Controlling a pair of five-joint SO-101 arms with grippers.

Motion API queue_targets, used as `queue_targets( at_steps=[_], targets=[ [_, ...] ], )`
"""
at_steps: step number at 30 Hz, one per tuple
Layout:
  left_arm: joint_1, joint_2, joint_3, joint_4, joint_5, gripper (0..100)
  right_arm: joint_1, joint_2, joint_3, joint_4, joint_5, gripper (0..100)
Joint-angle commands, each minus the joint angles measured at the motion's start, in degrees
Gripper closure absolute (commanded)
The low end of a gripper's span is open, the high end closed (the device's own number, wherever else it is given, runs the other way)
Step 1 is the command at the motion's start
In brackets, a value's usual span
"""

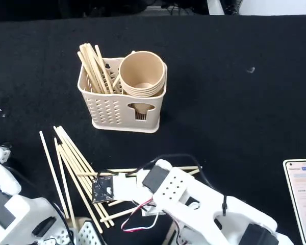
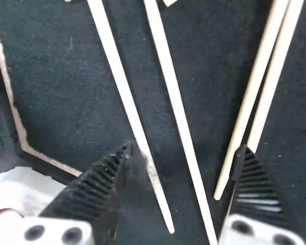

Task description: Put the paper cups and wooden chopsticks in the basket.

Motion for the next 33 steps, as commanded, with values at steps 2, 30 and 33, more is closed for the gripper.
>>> queue_targets(
  at_steps=[2, 30, 33],
  targets=[
    [-1.1, -1.7, -2.9, -0.6, 0.5, 82, -1.2, -0.9, -0.3, -0.2, -0.4, 69.4],
    [-1.3, -1.7, -2.5, -0.6, 0.5, 82, -4.1, 5.5, 6.1, -16.1, -3.9, 69.2],
    [-1.9, -1.7, -2.5, -0.6, 0.5, 82, -1.2, 12.1, 2.4, -16.7, -3.9, 69.2]
  ],
)
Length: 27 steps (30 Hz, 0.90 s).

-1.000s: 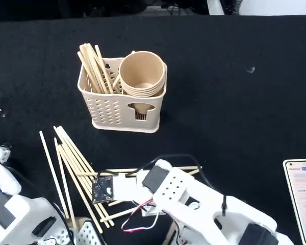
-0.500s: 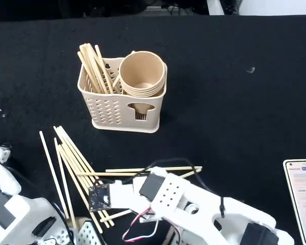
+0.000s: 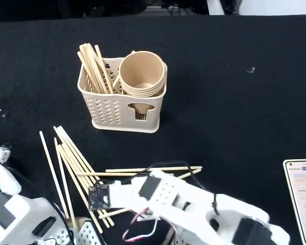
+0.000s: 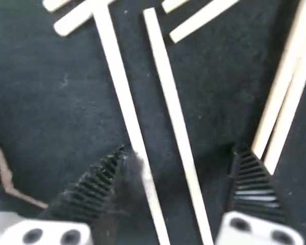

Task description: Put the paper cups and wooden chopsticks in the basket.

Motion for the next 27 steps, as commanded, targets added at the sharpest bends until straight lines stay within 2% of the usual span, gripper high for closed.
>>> queue_targets(
  at_steps=[1, 8, 10, 14, 16, 27],
  targets=[
    [-1.9, -1.7, -2.6, -0.6, 0.5, 82, 3.6, 6.8, -5.2, -0.3, -0.5, 69.1],
    [-1.8, -1.7, -2.7, -0.5, 0.5, 82, 3.9, 10.2, -7.7, 0.4, -0.5, 70.9],
    [-1.7, -1.7, -2.7, -0.5, 0.5, 82, 4.0, 9.9, -7.6, 0.4, -0.5, 78.1],
    [-1.6, -1.7, -2.7, -0.5, 0.5, 82, 4.1, 9.3, -7.7, 0.3, -0.5, 99.2],
    [-1.6, -1.7, -2.8, -0.5, 0.5, 82, 4.3, 8.9, -7.7, 0.5, -0.5, 96.8],
    [-1.5, -1.7, -2.6, -0.5, 0.5, 82, 4.3, -4.1, -6.8, 8.8, 2.7, 98.8]
  ],
)
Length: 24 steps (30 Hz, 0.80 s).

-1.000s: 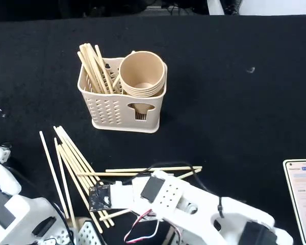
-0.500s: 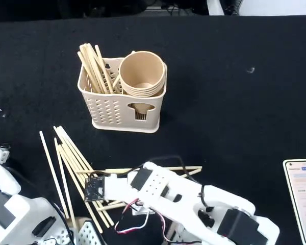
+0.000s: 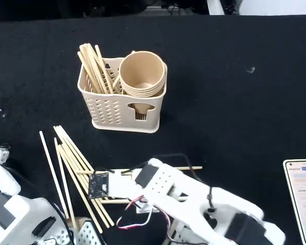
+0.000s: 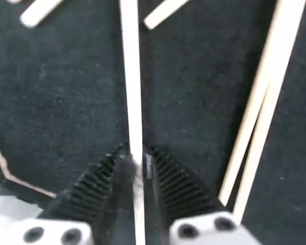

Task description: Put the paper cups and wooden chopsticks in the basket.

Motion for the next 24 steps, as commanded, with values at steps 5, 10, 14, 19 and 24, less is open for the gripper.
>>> queue_targets(
  at_steps=[5, 10, 14, 19, 24],
  targets=[
    [-0.8, -1.7, -2.5, -0.5, 0.5, 82, 0.4, -8.4, 2.6, -1.5, 0.8, 95.9],
    [-0.7, -1.7, -2.7, -0.5, 0.5, 82, 0.4, -8.8, 2.5, -2.5, 0.4, 99.1],
    [-0.4, -1.7, -2.3, -0.5, 0.5, 82, 0.4, -8.5, 2.2, -3.7, 0.4, 98.7],
    [-0.7, -1.7, -2.2, -0.5, 0.5, 82, 0.4, -8.4, 2.9, -3.9, 0.4, 93.1],
    [-0.8, -1.7, -2.2, -0.5, 0.5, 82, 0.4, -8.4, 5.9, -4.2, 0.4, 77.6]
  ],
)
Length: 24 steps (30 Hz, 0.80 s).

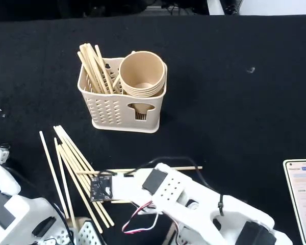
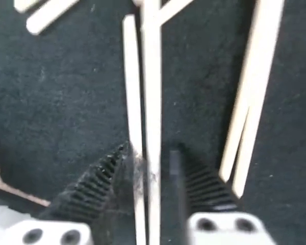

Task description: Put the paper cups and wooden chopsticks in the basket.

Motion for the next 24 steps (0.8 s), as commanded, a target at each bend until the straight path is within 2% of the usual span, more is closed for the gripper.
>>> queue_targets(
  at_steps=[1, 14, 24],
  targets=[
    [-0.8, -1.7, -2.2, -0.5, 0.5, 82, 0.5, -2.1, 0.4, -0.6, 0.1, 77.9],
    [-0.9, -1.7, -2.8, 1.0, 0.4, 82, 0.5, -2.1, 0.6, -0.8, -0.2, 78.3],
    [-0.9, -1.7, -2.7, 1.1, 0.4, 82, 0.4, -2.0, 3.7, -6.0, -1.1, 78.3]
  ],
)
